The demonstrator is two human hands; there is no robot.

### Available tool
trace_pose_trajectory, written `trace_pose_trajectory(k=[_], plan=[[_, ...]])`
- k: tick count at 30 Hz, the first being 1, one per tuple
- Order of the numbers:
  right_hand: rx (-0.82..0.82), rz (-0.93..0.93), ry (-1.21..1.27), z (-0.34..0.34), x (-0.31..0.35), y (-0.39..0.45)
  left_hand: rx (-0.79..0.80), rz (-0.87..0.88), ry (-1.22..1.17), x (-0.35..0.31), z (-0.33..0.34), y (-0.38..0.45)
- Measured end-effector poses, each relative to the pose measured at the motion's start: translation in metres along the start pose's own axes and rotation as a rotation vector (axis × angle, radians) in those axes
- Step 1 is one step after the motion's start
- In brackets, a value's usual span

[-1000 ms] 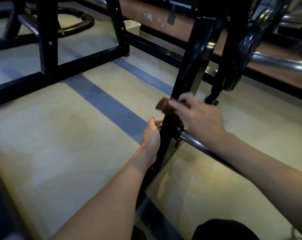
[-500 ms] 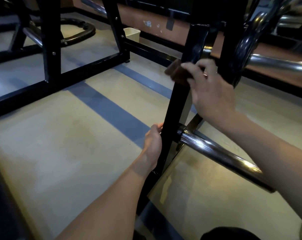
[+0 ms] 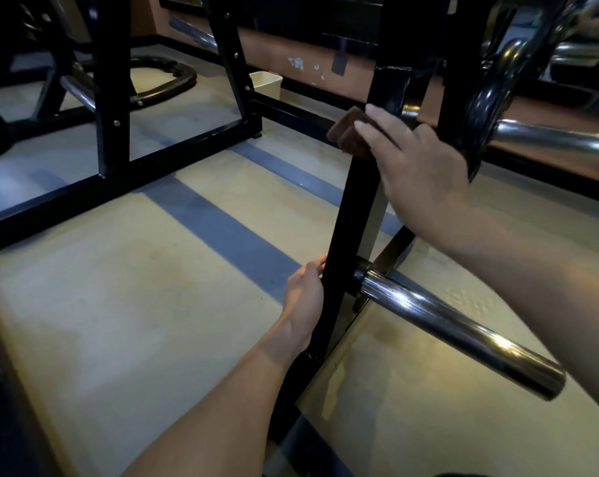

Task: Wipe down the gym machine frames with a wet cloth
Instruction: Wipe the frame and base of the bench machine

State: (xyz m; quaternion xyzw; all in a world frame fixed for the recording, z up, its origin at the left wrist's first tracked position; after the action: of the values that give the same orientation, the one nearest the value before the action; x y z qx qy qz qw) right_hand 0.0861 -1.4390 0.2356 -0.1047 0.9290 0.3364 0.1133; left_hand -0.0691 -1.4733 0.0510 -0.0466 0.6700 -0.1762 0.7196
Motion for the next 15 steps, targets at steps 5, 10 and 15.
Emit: trace_pose_trajectory(k=[5, 10, 15], plan=[[0.216, -0.32, -0.006, 0.03, 0.041, -0.051, 0.062, -0.019, 0.018, -0.003, 0.003, -0.006], [-0.036, -0.036, 0.056, -0.003, -0.004, 0.003, 0.054, -0.047, 0.022, -0.003, 0.0, -0.005], [0.022, -0.111, 0.087, 0.013, 0.021, -0.026, 0.071, -0.07, 0.011, -0.006, 0.001, -0.008]])
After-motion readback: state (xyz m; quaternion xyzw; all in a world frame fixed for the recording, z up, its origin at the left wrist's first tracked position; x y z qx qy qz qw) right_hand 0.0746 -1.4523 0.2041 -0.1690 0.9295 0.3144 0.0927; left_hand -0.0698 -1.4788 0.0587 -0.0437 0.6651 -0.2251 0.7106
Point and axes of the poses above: each hand's wrist, its own y-axis towards the middle knuckle, its own z-axis out of the palm, x = y × z, the point moved 5 cm from there along y, towards the middle knuckle, and after that the axes turned 3 degrees about x, right-handed, at the moved point
